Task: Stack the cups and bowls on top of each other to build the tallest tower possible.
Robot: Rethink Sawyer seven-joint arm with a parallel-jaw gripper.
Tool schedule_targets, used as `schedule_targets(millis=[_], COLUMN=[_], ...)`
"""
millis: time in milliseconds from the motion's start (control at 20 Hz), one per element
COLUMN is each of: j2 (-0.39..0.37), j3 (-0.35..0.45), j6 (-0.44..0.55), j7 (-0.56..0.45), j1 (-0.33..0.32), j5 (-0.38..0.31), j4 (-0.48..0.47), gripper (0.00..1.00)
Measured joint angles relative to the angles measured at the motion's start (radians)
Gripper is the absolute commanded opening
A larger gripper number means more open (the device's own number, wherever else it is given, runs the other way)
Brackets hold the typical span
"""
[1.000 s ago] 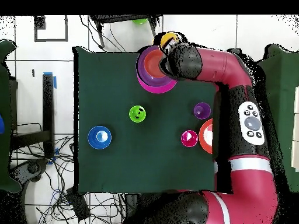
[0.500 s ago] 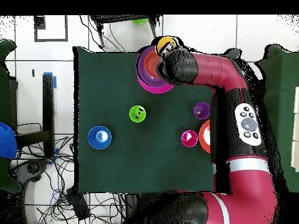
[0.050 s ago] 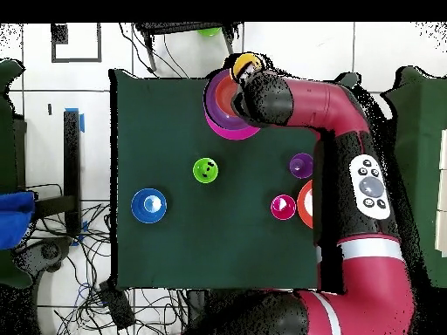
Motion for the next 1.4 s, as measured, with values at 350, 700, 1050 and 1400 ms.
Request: schedule_targets(millis=[350, 700, 1050, 1400], j2=[-0.019, -0.034, -0.041, -0.035], j3=[0.000, 0.000, -0.002, -0.004], j6=[0.000, -0.018, -0.045, -0.078], j7=[0.000, 0.000, 0.000, 0.000], j1=[0.001, 0.011, 0.030, 0.047], j5=[-0.005, -0.010, -0.013, -0.016], j4=[0.002, 0.013, 0.029, 0.047], gripper=[0.00, 0.00, 0.00, 0.00])
